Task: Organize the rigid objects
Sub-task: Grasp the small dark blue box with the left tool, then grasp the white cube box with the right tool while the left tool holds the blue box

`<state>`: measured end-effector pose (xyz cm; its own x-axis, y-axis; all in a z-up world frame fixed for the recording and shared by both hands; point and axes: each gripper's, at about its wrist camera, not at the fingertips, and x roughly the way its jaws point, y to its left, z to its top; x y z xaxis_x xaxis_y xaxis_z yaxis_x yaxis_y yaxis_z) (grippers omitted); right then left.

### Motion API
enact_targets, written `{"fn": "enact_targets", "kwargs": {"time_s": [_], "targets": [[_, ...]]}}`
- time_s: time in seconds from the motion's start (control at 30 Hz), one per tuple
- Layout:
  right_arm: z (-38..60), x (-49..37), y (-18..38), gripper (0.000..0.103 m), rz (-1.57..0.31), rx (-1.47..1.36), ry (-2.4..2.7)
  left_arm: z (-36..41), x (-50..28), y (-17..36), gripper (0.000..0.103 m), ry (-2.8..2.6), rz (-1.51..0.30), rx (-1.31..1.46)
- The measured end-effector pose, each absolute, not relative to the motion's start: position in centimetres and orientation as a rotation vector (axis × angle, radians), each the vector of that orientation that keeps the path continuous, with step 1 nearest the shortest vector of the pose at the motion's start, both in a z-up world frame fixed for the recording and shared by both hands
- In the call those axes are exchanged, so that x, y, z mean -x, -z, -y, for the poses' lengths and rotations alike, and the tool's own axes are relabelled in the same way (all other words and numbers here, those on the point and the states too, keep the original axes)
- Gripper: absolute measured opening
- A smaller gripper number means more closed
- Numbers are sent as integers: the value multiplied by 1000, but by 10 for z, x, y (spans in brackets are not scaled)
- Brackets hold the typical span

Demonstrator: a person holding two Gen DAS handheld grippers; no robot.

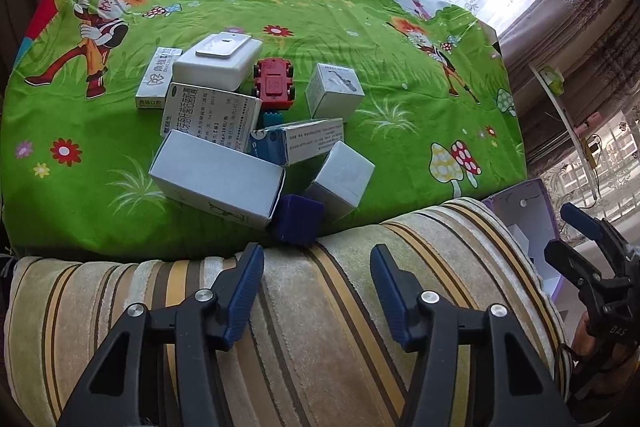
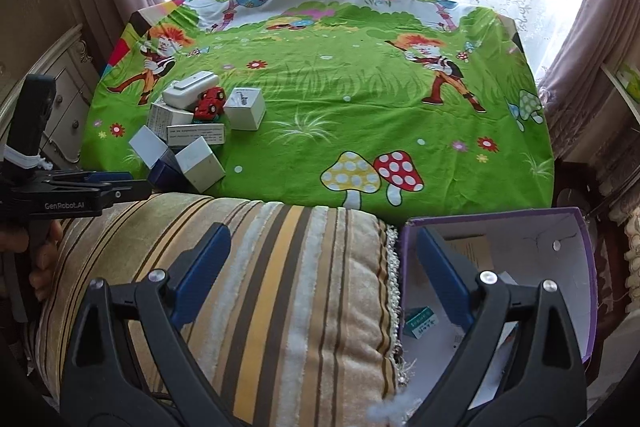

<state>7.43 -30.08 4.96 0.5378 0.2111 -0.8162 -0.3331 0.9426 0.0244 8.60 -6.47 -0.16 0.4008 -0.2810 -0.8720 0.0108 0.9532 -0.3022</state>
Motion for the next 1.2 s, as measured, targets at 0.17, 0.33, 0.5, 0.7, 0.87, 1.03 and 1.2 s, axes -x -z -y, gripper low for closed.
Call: {"fn": "enact_targets", "kwargs": {"time_s": [0.17, 0.33, 0.5, 0.7, 0.87, 1.03, 1.2], "targets": [[279, -87, -42, 95, -981, 170, -379, 68, -98, 10, 49, 190, -1179, 251], [264, -98, -37, 95, -1003, 189, -402, 72, -108, 16, 48, 186, -1198, 227], [252, -105, -33, 95, -1012, 210, -419, 75, -118, 22, 47, 187, -1212, 214], [238, -110, -28, 95, -1029, 238, -440, 71, -126, 29, 34, 188, -1216, 247], [220, -114, -23, 95, -1039, 268, -476, 65, -121, 26, 32, 194, -1191, 291], [200, -119, -16, 95, -1066, 294, -512, 49, -108, 18, 32, 201, -1140, 390], [183, -126, -7, 95, -1103, 314, -543, 34, -95, 6, 32, 225, -1058, 488]]}}
